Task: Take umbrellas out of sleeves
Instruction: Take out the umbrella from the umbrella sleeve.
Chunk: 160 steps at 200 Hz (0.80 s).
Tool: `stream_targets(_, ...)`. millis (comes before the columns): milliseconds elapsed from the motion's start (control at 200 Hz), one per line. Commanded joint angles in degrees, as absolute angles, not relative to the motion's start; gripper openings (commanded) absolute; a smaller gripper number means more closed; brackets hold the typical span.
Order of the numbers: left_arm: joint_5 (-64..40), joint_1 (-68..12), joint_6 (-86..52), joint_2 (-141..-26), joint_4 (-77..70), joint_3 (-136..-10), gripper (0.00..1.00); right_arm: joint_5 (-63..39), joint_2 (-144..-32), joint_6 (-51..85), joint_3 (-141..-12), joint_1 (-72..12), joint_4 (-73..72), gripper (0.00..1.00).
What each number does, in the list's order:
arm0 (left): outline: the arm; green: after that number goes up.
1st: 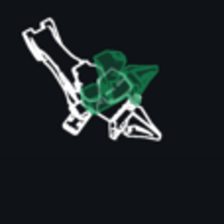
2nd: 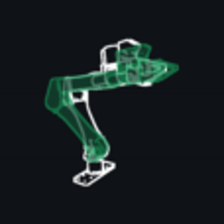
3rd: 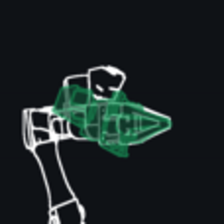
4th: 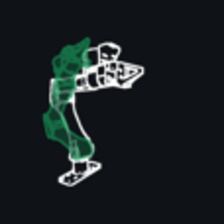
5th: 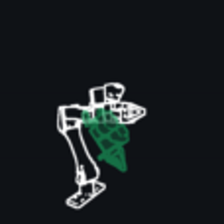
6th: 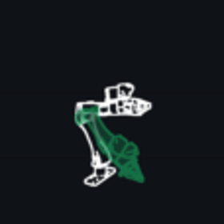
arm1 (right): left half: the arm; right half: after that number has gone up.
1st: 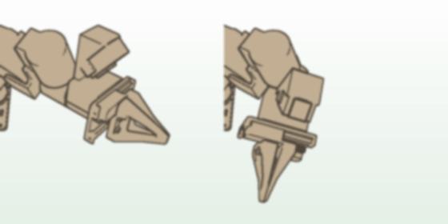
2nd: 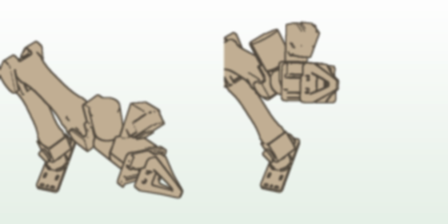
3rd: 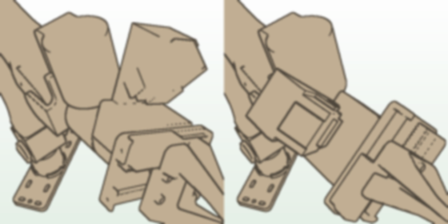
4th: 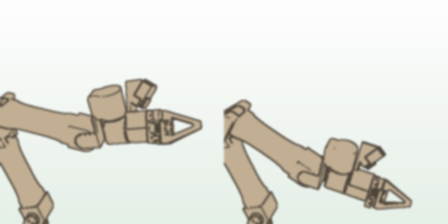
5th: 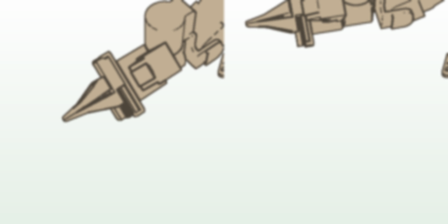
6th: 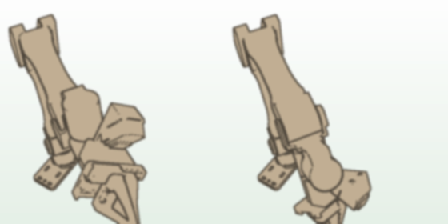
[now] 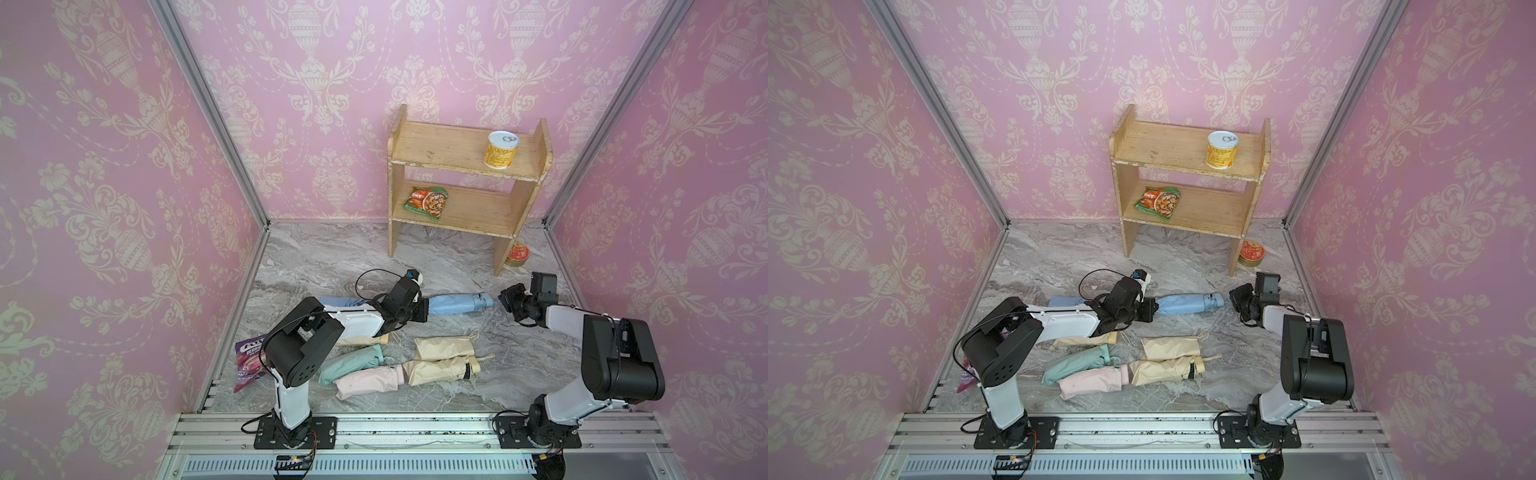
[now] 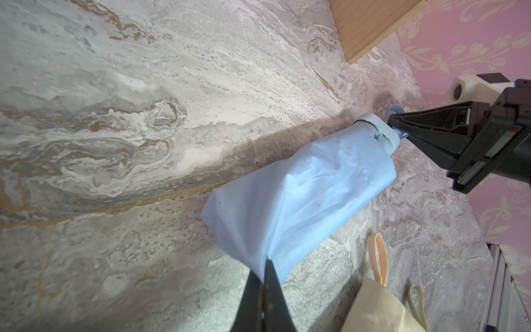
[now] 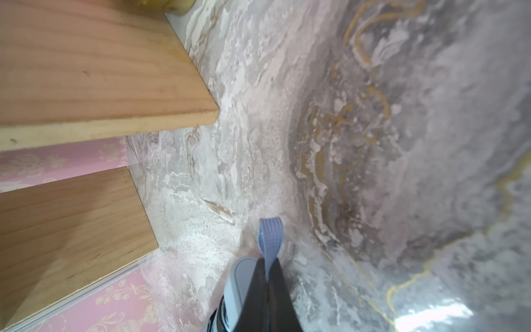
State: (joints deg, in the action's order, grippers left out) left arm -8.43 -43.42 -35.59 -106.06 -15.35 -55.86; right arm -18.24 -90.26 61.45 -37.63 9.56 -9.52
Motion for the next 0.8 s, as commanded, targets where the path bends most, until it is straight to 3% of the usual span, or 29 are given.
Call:
stream_targets(0, -7.0, -43.8, -35.3, -104.1, -13.8, -56.2, 0.01, -18.2, -89.4, 59.7, -37.0, 11.2, -7.6, 0.00)
stream_targets(796, -4.4, -43.8, -32.6, -101.9, -11.3, -55.3, 0.01, -17.7, -86.3, 54.3, -36.5, 20.1, -1.9, 0.00)
